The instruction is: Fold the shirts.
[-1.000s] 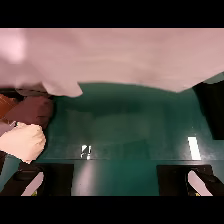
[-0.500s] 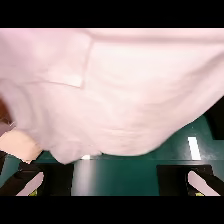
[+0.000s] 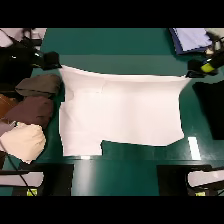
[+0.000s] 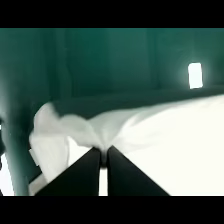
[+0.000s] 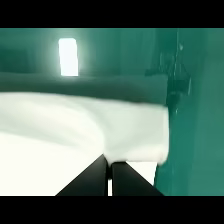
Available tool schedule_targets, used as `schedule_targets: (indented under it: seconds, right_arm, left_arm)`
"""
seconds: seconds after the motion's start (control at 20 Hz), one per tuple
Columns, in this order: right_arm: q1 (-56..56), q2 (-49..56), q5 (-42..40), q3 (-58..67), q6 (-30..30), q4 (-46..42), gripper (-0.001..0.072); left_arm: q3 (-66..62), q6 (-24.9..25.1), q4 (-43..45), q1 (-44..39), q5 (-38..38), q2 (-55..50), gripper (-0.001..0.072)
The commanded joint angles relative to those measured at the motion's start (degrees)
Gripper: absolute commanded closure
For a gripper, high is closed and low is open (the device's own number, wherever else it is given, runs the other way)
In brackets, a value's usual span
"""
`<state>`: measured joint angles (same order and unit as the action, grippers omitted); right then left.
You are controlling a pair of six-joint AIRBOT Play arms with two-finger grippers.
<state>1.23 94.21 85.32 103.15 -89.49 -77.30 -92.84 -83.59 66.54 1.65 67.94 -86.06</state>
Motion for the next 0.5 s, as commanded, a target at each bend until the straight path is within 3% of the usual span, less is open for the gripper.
schedule_targets:
  seconds: [0.0,0.15,0.35,0.45]
  right_arm:
    - [0.2,10.5,-4.5,6.0,0.2,-0.2,0.0699]
    - [0.2,14.1,-3.4,12.9,0.7,-0.3,0.0699]
    - [0.6,9.9,-0.6,6.3,2.6,-0.5,0.0698]
    - [0.6,6.3,-3.1,-1.6,2.6,-0.2,0.0698]
  left_arm:
    - [0.2,2.5,-0.2,0.0,-8.9,-8.1,0.0682]
    - [0.2,3.1,-0.2,0.1,-11.1,-8.7,0.0681]
    - [0.9,6.1,2.6,0.0,3.1,-8.7,0.0681]
    - [4.0,6.1,2.8,0.0,5.1,-8.7,0.0681]
